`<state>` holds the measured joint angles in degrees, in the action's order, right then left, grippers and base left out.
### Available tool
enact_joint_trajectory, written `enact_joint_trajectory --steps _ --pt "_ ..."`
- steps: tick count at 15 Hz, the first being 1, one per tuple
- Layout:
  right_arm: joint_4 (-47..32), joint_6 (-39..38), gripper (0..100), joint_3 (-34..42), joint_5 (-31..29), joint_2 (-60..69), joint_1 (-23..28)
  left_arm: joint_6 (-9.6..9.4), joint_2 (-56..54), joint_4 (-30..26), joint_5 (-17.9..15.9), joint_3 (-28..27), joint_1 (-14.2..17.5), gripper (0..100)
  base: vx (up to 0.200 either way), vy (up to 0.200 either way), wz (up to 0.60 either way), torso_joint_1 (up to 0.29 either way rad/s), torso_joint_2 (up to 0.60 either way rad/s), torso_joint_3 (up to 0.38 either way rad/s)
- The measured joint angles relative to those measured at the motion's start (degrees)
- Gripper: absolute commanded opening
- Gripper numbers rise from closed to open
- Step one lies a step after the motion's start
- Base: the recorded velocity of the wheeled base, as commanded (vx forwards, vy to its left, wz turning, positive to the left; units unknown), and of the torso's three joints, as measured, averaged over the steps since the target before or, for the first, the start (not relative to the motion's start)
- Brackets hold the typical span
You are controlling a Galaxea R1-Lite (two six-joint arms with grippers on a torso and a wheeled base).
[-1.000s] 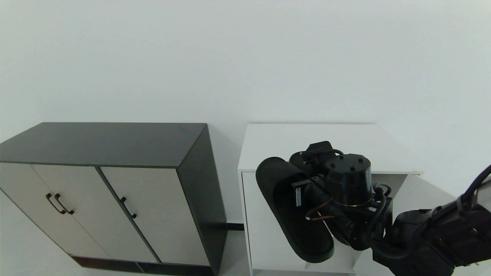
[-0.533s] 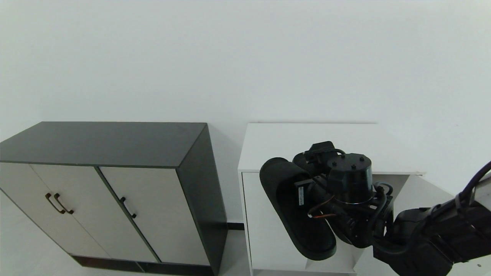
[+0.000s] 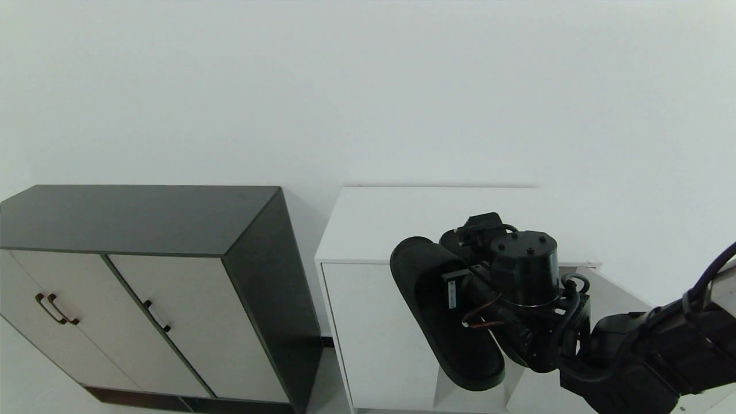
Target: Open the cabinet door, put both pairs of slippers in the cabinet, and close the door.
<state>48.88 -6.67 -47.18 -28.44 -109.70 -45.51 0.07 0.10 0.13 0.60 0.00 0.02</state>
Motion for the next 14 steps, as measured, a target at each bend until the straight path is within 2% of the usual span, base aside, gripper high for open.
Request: enact_joint_trajectory --steps 10,14 --pt "0.16 0.73 0 0.57 -0.02 0.02 -0.09 0.0 0.0 0.02 -0.02 0.0 -0.02 0 0.0 -0.2 0.0 0.002 0.0 0.002" --pt "1.91 1.15 0 0.84 0.0 0.02 0.26 0.0 0.0 0.02 -0.05 0.0 0.0 0 0.0 0.0 0.0 0.0 0.0 0.0"
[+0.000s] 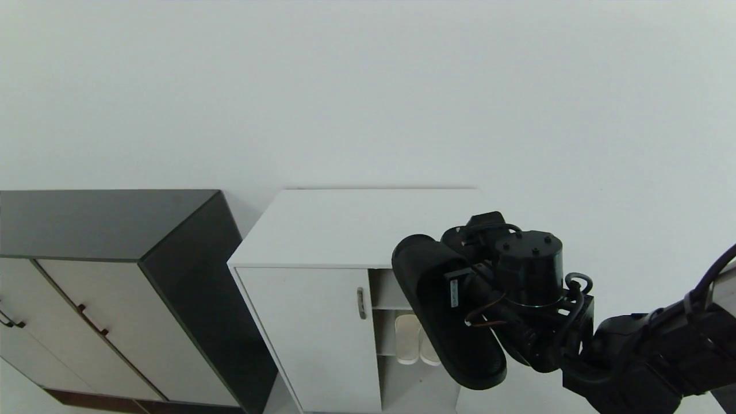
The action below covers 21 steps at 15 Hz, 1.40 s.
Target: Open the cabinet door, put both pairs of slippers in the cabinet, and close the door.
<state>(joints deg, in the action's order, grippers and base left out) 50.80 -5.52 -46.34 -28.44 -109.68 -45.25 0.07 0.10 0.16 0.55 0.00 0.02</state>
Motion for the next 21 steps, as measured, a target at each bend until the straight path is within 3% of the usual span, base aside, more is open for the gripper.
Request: enact_joint_trajectory --steps 12,21 --pt "2.88 3.74 0 3.01 0.06 0.39 0.09 0.09 0.0 0.0 0.1 0.0 -0.02 0 0.0 0.0 0.0 0.0 0.0 0.0" --pt "4.52 3.58 0 6.77 0.11 3.1 -3.21 0.09 0.0 0.0 0.07 0.0 0.0 0 0.0 0.0 0.0 -0.159 0.36 0.196"
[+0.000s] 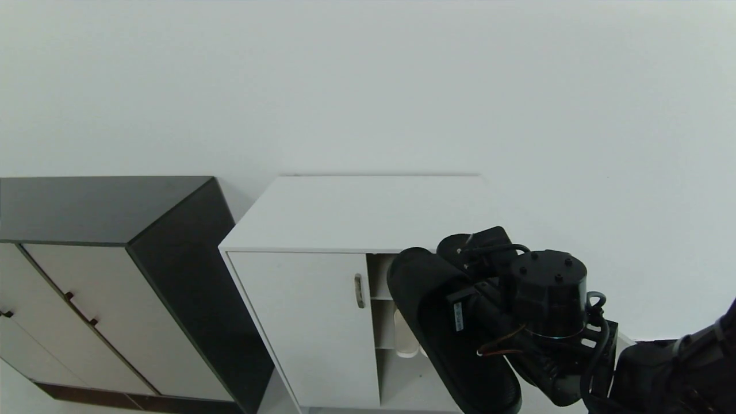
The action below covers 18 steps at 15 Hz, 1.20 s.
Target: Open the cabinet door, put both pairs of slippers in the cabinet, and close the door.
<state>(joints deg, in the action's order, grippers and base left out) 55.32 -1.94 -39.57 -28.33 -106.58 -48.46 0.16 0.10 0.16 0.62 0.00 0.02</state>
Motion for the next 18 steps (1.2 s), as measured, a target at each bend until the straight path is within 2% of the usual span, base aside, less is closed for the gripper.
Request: enact_joint_trajectory --steps 18 --pt "3.28 0.02 0 0.82 -0.07 -3.83 -0.2 0.0 0.0 0.0 -0.05 0.0 -0.02 0 0.0 0.0 0.0 -0.2 0.52 0.315"
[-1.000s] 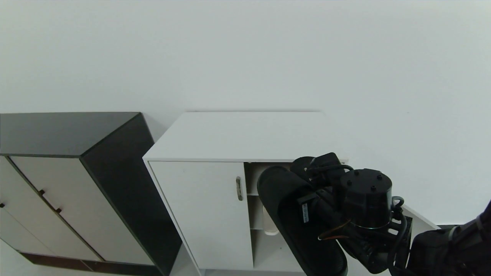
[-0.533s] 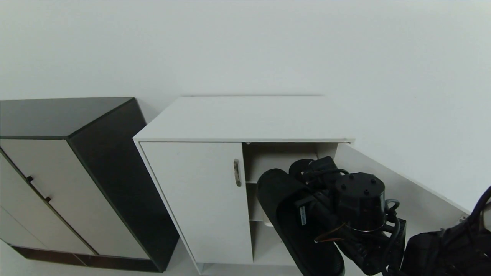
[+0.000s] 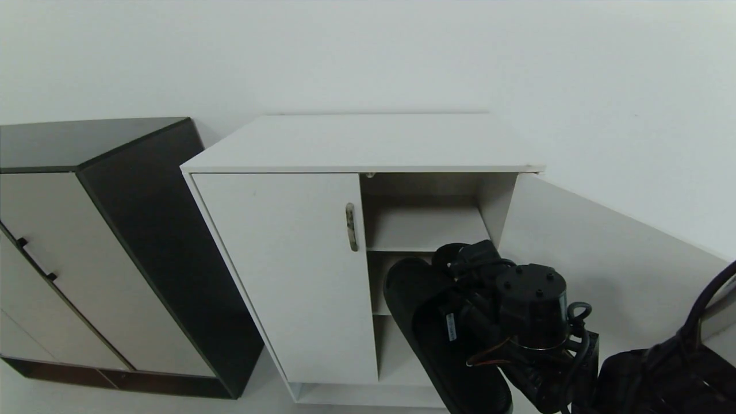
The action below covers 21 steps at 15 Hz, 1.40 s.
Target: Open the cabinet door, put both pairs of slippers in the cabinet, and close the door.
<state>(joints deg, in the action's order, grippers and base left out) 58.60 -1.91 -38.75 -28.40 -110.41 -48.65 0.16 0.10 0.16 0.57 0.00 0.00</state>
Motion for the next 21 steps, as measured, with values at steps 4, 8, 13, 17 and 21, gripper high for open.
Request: enact_joint_trajectory --steps 4,8,13,17,21 --pt "0.49 -0.02 0 -0.07 0.38 -0.5 0.21 0.0 0.0 0.02 0.02 0.0 0.0 0 0.0 0.0 0.0 -0.126 0.47 0.336" --pt "1.54 0.02 0 -0.11 0.4 -1.41 0.32 0.0 0.0 -0.02 0.02 0.0 0.0 0 0.0 0.0 0.0 -0.09 0.45 0.362" --pt "1.56 1.58 0 0.63 0.52 -2.1 0.12 0.0 0.0 -0.05 0.02 0.0 0.0 0 0.0 0.0 0.0 -0.021 0.3 0.267" --pt "1.58 1.67 0 1.16 0.55 -2.29 -0.6 0.02 0.0 -0.02 0.05 0.0 0.0 0 0.0 0.0 0.0 -0.001 0.01 0.015" --pt "3.72 1.87 0 2.24 2.82 -2.46 -0.93 0.09 0.0 0.02 0.11 0.0 0.02 0 0.0 0.0 -0.3 0.002 0.0 0.001"
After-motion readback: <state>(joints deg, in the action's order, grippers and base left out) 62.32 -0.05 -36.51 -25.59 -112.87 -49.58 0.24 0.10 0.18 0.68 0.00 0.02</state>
